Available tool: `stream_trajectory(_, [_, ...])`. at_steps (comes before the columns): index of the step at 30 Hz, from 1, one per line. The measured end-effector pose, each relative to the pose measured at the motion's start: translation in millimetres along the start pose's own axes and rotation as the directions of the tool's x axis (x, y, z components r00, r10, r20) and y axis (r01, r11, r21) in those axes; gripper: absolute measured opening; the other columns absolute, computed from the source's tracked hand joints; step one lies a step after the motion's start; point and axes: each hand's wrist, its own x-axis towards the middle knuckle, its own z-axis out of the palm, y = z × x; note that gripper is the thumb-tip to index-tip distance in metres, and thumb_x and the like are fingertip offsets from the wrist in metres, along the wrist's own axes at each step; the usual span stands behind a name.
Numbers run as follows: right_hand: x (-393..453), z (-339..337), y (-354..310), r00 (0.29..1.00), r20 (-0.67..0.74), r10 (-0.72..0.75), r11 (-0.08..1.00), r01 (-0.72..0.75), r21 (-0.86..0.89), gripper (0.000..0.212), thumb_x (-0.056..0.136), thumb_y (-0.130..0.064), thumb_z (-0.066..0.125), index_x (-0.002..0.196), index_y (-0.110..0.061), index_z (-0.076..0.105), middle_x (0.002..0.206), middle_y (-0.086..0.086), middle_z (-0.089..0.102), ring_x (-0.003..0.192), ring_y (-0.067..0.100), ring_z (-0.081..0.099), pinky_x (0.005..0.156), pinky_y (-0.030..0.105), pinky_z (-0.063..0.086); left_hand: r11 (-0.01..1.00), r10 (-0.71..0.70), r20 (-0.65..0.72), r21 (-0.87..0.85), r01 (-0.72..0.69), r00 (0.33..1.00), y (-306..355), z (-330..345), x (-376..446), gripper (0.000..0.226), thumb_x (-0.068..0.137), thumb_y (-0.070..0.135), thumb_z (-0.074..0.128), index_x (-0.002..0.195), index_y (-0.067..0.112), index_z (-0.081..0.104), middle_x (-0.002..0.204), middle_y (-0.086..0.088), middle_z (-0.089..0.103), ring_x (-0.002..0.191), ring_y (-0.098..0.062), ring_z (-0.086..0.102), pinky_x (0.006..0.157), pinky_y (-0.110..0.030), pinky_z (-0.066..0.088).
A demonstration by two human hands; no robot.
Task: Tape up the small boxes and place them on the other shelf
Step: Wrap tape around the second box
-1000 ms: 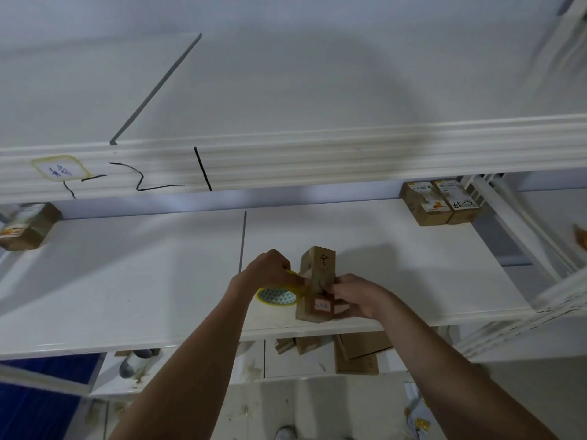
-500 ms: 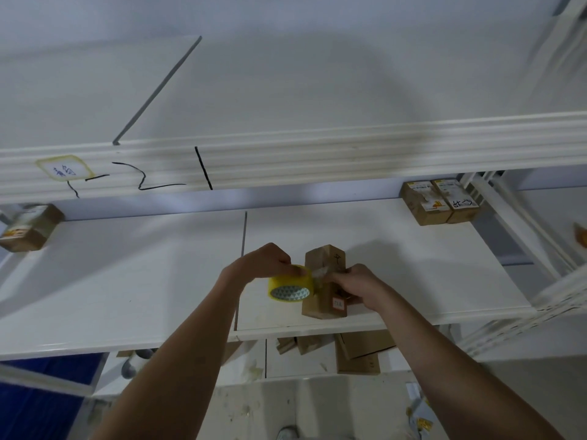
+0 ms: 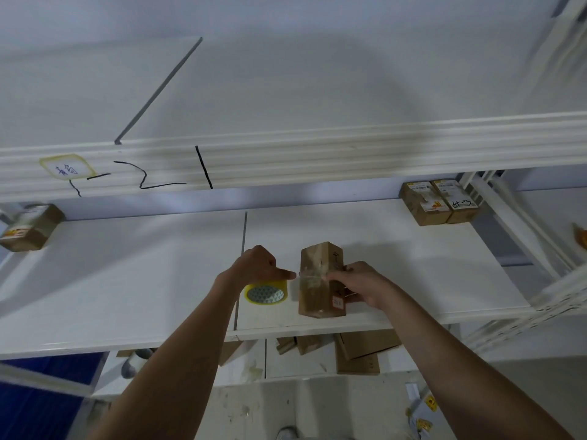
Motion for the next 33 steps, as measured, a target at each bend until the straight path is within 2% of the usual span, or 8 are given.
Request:
stream_trajectory(4, [-2.4,-0.1,3.2,0.998,0.063,-0.016,0.999,0.013,0.042,0.039,0.084,-0.027,0.078,0.115,-0.005,0.068,0.102,0.011,0.076,0.094,0.025,0.074,0.078,0.035,0.061,1.000,0.001,0.020,0.018,-0.002,1.000,2.7,-1.0,-1.6,0.053,0.071,0.071,0.073,0.067,0.018,0.066,0.074,0.000,0.066,0.074,-0.017,0.068,0.064,-0.025,0.051])
stream_trajectory(9, [-3.4,-2.9,3.6,0.990,0.132,-0.048,0.992,0.032,0.120,0.039,0.087,-0.025,0.075,0.120,-0.006,0.067,0.106,0.012,0.076,0.101,0.027,0.072,0.091,0.038,0.058,1.000,0.013,0.021,-0.004,-0.013,1.000,6.5,2.4,-1.3,0.053,0.071,0.070,0.073,0.067,0.018,0.065,0.081,-0.003,0.066,0.080,-0.020,0.067,0.064,-0.026,0.049])
stream_trajectory(14, [-8.2,-7.7,9.4,0.984,0.174,-0.041,0.969,-0.004,0.247,0.035,0.095,-0.023,0.064,0.122,-0.002,0.065,0.113,0.018,0.071,0.099,0.026,0.069,0.080,0.031,0.057,0.998,0.021,0.019,-0.054,-0.020,1.000,12.8,2.2,-0.5,0.053,0.072,0.068,0.074,0.069,0.016,0.068,0.081,-0.004,0.067,0.080,-0.020,0.067,0.067,-0.029,0.051])
stream_trajectory(18, [-8.7,0.1,5.1,0.974,0.225,-0.024,0.959,-0.041,0.281,0.043,0.095,-0.039,0.065,0.123,-0.007,0.066,0.116,0.016,0.071,0.107,0.026,0.068,0.096,0.037,0.055,0.999,0.036,0.002,-0.033,-0.036,0.999,15.6,0.6,3.0,0.049,0.071,0.068,0.075,0.058,0.024,0.061,0.068,0.001,0.063,0.068,-0.016,0.064,0.060,-0.026,0.048])
stream_trajectory(22, [-0.7,20.8,-6.2,0.997,0.076,-0.020,0.992,0.010,0.129,0.055,0.078,-0.054,0.079,0.119,-0.019,0.064,0.107,0.002,0.076,0.100,0.020,0.072,0.090,0.038,0.058,0.999,0.039,0.008,0.022,-0.039,0.999,16.9,6.1,3.6,0.050,0.070,0.070,0.074,0.062,0.021,0.065,0.071,-0.001,0.067,0.069,-0.017,0.066,0.063,-0.030,0.052])
stream_trajectory(26, [12.5,31.9,-5.1,0.995,-0.097,-0.006,0.994,0.017,0.111,0.051,0.070,-0.036,0.090,0.110,-0.018,0.064,0.103,0.004,0.073,0.094,0.020,0.071,0.079,0.035,0.059,0.998,0.053,-0.008,0.019,-0.053,0.999,20.1,6.3,2.9,0.044,0.076,0.064,0.073,0.060,0.025,0.061,0.074,0.000,0.066,0.073,-0.018,0.066,0.061,-0.027,0.049])
stream_trajectory(29, [15.1,28.8,-1.1,0.997,-0.078,0.002,0.987,0.010,0.157,0.040,0.077,-0.026,0.086,0.109,-0.013,0.065,0.101,0.007,0.074,0.092,0.022,0.072,0.082,0.037,0.061,0.998,0.047,-0.010,-0.046,-0.047,0.999,17.5,1.3,3.7,0.044,0.075,0.063,0.075,0.059,0.025,0.061,0.071,0.001,0.063,0.070,-0.016,0.063,0.059,-0.025,0.045])
stream_trajectory(33, [16.7,23.4,0.8,1.000,0.019,-0.015,0.974,0.010,0.227,0.046,0.079,-0.026,0.085,0.118,-0.009,0.068,0.106,0.008,0.076,0.099,0.025,0.073,0.091,0.041,0.059,0.980,0.091,0.032,-0.182,-0.084,0.995,10.0,-7.3,1.7,0.041,0.078,0.054,0.078,0.066,0.016,0.067,0.071,-0.002,0.061,0.072,-0.017,0.062,0.062,-0.026,0.048])
